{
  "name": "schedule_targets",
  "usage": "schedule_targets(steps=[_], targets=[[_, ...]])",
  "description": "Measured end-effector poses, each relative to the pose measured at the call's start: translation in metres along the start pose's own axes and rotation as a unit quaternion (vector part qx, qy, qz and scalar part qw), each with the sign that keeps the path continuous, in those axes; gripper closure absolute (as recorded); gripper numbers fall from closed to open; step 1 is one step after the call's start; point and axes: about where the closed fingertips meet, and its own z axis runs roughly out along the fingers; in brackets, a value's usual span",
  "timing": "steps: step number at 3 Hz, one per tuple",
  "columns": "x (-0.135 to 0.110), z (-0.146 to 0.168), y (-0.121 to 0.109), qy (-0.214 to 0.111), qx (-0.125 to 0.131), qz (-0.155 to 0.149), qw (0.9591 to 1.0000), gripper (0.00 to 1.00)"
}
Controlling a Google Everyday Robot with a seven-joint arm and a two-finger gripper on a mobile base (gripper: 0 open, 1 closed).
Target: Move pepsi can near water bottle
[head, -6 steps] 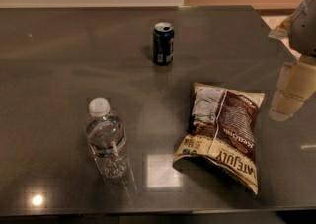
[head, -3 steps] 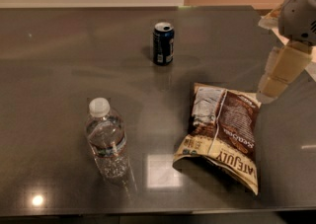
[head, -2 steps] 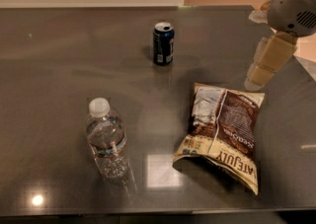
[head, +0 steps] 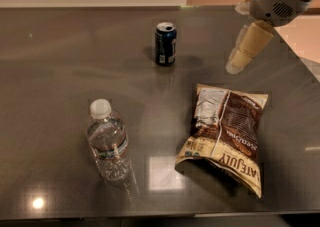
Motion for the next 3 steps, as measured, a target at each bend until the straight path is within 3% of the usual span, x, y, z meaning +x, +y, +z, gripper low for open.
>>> schedule_targets(steps=[3], targets=[[-0.041,0.072,-0.055,-0.072,-0.002,0.045,0.9964,0.00]])
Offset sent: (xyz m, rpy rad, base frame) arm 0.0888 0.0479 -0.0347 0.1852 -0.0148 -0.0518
